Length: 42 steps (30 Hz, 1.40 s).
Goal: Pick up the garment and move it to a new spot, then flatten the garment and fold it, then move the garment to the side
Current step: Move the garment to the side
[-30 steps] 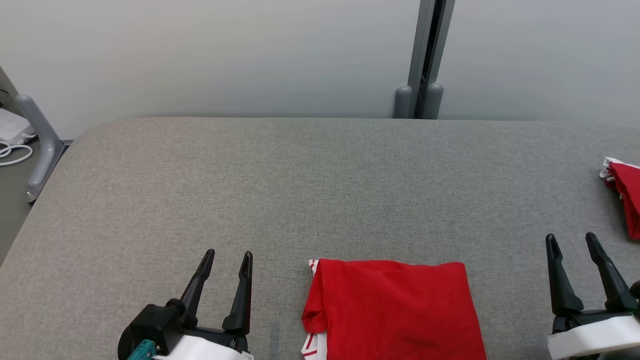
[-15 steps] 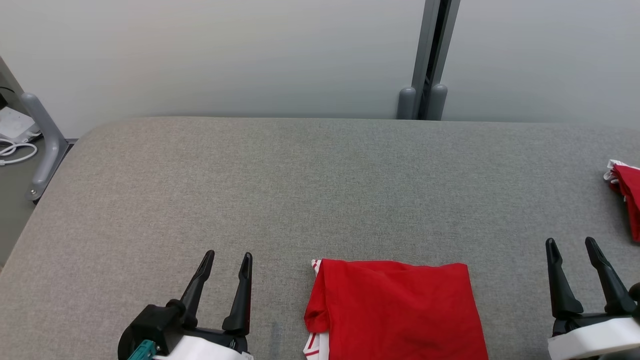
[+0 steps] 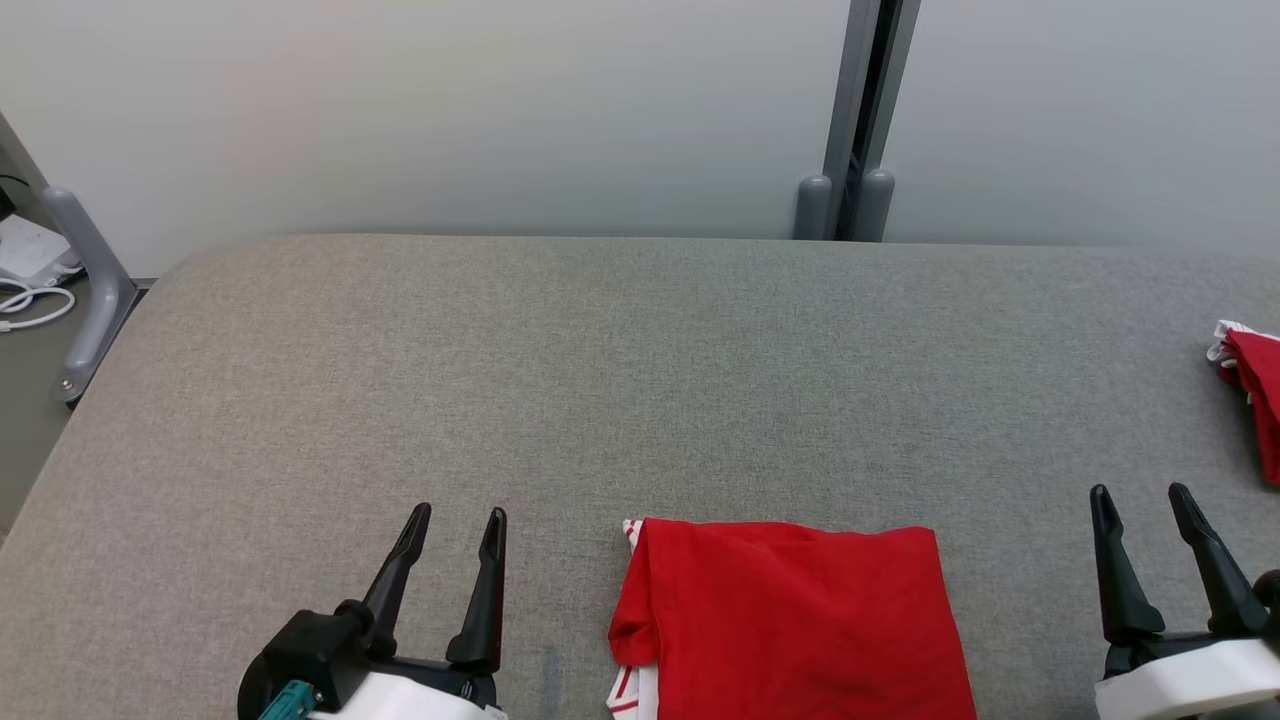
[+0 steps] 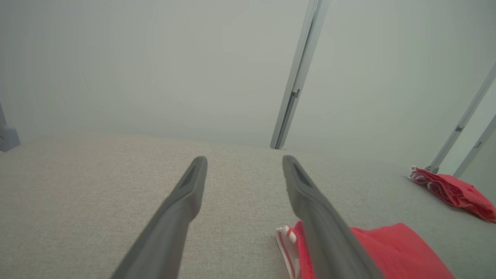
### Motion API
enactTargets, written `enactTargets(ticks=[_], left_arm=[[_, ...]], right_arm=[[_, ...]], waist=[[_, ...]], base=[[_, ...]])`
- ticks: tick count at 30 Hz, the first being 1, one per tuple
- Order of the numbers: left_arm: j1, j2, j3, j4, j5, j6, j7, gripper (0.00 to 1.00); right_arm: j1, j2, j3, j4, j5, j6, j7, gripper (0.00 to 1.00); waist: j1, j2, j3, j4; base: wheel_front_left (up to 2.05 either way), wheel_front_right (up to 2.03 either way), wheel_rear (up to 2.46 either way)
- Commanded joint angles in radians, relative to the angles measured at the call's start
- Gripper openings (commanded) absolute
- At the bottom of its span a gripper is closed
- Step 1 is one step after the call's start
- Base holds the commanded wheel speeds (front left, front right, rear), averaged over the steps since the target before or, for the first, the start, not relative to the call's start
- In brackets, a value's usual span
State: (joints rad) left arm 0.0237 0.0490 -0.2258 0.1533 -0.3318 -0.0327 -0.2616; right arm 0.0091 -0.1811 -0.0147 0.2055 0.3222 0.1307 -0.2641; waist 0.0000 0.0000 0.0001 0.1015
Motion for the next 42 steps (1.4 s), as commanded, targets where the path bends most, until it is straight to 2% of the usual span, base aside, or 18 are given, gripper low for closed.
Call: enactTargets(ticks=[1, 9, 11, 13, 23, 30, 37, 38, 39, 40, 41, 42], left_arm=[[0.003, 0.004, 0.000, 0.001, 0.004, 0.005, -0.003, 1.00], [0.000, 0.004, -0.001, 0.004, 0.001, 0.004, -0.003, 1.00], [-0.001, 0.004, -0.003, 0.005, 0.000, 0.003, -0.003, 1.00], [-0.002, 0.004, -0.006, 0.006, -0.001, 0.002, -0.003, 1.00], [-0.017, 0.004, -0.023, 0.010, 0.000, 0.003, -0.003, 1.00], [-0.029, 0.004, -0.031, 0.010, 0.004, 0.004, -0.003, 1.00], [-0.033, 0.004, -0.039, 0.010, 0.007, 0.006, -0.003, 1.00], [-0.032, 0.004, -0.040, 0.010, 0.007, 0.007, -0.003, 1.00], [-0.031, 0.004, -0.040, 0.011, 0.009, 0.008, -0.003, 1.00], [-0.031, 0.004, -0.040, 0.011, 0.009, 0.008, -0.003, 1.00], [-0.029, 0.004, -0.039, 0.012, 0.010, 0.008, -0.003, 1.00], [-0.027, 0.004, -0.039, 0.012, 0.011, 0.007, -0.003, 1.00]], right_arm=[[-0.002, -0.004, -0.002, 0.001, -0.005, 0.000, -0.001, 1.00], [-0.008, -0.007, 0.018, 0.010, 0.012, 0.000, -0.001, 1.00], [0.006, -0.008, 0.074, 0.055, 0.066, 0.000, -0.001, 1.00], [-0.001, -0.047, 0.157, 0.093, 0.095, 0.000, -0.001, 1.00], [-0.075, -0.121, 0.464, 0.298, 0.414, 0.000, 0.001, 1.00], [-0.147, -0.152, 0.581, 0.360, 0.569, 0.000, -0.001, 1.00], [-0.196, -0.173, 0.686, 0.403, 0.661, 0.000, 0.001, 1.00], [-0.202, -0.174, 0.700, 0.408, 0.668, 0.000, 0.001, 0.57], [-0.207, -0.178, 0.715, 0.413, 0.670, 0.000, 0.001, 0.24], [-0.207, -0.178, 0.715, 0.413, 0.670, 0.000, 0.001, 0.24], [-0.216, -0.183, 0.725, 0.415, 0.664, 0.000, 0.000, 0.00], [-0.222, -0.184, 0.731, 0.416, 0.663, 0.000, 0.000, 0.00]], waist=[[0.0000, 0.0000, 0.000, 0.000], [0.0000, 0.0000, 0.003, 0.003], [0.0000, 0.0000, 0.005, 0.006], [0.0000, 0.0000, 0.006, 0.010], [0.0000, 0.0000, 0.036, 0.042], [0.0000, 0.0000, 0.058, 0.064], [0.0000, 0.0000, 0.067, 0.078], [0.0000, 0.0000, 0.066, 0.079], [0.0000, 0.0000, 0.066, 0.079], [0.0000, 0.0000, 0.066, 0.079], [0.0000, 0.0000, 0.065, 0.078], [0.0000, 0.0000, 0.063, 0.077]], base=[[0.00, 0.00, 0.00], [0.00, 0.00, 0.00], [0.00, 0.00, 0.00], [0.00, 0.00, 0.00], [0.00, 0.00, 0.00], [0.00, 0.00, 0.00], [0.00, 0.00, 0.00], [0.00, 0.00, 0.00], [0.00, 0.00, 0.00], [0.00, 0.00, 0.00], [0.00, 0.00, 0.00], [0.00, 0.00, 0.00]])
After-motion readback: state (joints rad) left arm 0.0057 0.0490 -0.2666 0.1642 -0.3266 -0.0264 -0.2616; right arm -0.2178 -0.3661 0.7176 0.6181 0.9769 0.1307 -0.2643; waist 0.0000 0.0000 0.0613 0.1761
